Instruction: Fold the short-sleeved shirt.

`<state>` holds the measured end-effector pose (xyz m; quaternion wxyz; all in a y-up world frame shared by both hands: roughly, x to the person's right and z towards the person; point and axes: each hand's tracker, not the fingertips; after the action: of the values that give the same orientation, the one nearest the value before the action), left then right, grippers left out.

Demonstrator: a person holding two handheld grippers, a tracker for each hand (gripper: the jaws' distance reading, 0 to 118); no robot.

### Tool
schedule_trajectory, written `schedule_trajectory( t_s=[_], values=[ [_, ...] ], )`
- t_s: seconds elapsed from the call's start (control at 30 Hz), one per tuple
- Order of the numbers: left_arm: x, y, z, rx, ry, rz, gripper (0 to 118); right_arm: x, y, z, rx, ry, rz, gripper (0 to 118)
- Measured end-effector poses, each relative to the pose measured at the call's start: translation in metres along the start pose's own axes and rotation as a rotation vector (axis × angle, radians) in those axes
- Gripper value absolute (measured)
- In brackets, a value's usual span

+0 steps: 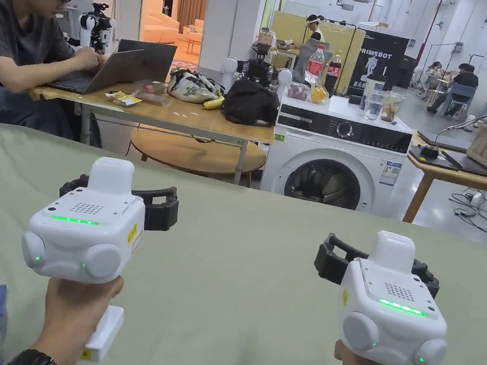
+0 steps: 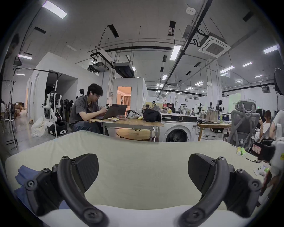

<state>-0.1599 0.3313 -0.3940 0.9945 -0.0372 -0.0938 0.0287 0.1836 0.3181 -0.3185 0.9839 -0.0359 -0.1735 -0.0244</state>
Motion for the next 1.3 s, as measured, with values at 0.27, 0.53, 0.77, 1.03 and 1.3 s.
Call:
schedule_trajectory(
  t_s=[0.27,0.53,0.77,1.03,1.3],
  values=[
    [0.004,0.0,0.002,0.0,-0.008,-0.044,115,-0.004,-0.002,-0.002,-0.009,0.003,0.035,118],
    [0.005,-0.002,0.003,-0.001,-0.002,-0.06,115,-0.006,-0.002,-0.001,-0.011,0.007,0.046,118],
    [0.009,-0.005,0.004,-0.022,-0.007,-0.099,115,-0.006,-0.007,0.003,-0.009,0.002,0.055,118],
    [0.012,-0.011,0.008,-0.028,-0.024,-0.116,115,-0.005,-0.007,0.007,-0.009,0.005,0.056,118],
    [0.014,-0.011,0.011,-0.022,-0.026,-0.116,115,-0.004,-0.01,0.008,-0.01,0.0,0.067,118]
  ],
)
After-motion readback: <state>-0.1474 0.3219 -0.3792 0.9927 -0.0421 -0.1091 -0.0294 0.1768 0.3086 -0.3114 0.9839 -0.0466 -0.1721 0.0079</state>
